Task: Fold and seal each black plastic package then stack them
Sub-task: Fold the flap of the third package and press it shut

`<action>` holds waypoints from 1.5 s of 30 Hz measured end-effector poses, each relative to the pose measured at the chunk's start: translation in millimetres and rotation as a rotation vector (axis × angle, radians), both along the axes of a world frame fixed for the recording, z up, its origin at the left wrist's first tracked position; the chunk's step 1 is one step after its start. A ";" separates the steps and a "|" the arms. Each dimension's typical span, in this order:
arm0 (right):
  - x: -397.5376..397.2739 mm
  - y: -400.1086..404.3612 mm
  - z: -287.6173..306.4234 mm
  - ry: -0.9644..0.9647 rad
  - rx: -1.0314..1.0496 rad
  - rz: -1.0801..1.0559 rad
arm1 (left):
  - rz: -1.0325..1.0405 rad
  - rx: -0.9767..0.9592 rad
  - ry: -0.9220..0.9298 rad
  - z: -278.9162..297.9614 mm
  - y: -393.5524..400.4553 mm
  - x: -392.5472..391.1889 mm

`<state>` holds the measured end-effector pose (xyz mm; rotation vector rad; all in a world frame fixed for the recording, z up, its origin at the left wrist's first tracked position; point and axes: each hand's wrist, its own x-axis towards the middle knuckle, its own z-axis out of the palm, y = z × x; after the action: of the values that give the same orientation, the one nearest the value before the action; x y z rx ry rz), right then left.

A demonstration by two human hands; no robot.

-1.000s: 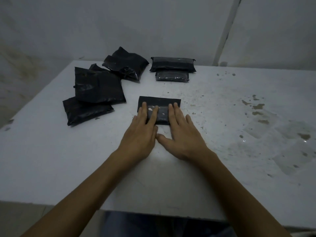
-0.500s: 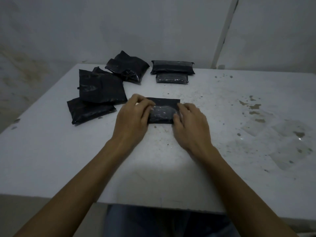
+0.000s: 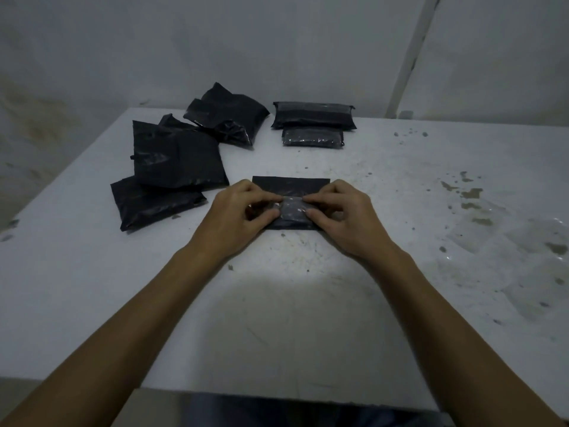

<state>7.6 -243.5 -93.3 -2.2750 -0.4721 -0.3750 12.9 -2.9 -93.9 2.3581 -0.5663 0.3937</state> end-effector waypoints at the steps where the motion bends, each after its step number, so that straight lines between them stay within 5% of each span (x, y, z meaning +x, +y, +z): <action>1: 0.2 -2.4 0.6 0.025 -0.007 0.015 | -0.009 -0.007 0.009 0.2 1.4 0.5; 12: -9.6 -14.6 8.7 0.139 0.071 0.011 | -0.001 0.052 0.106 1.4 15.4 -1.7; 20: -4.7 19.7 19.6 0.081 -0.093 -0.189 | 0.096 -0.010 -0.066 3.1 -23.9 -2.7; 38: -5.5 -12.6 21.7 0.408 0.129 -0.133 | 0.098 -0.084 0.224 7.4 8.8 -6.3; 45: -7.5 -9.7 15.4 0.293 -0.044 -0.182 | 0.170 0.091 -0.023 8.1 11.1 -18.7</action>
<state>0.0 -253.3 -77.9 -2.3730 -0.1250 -0.1169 -5.8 8.2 -85.8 2.5018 -0.4026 0.4816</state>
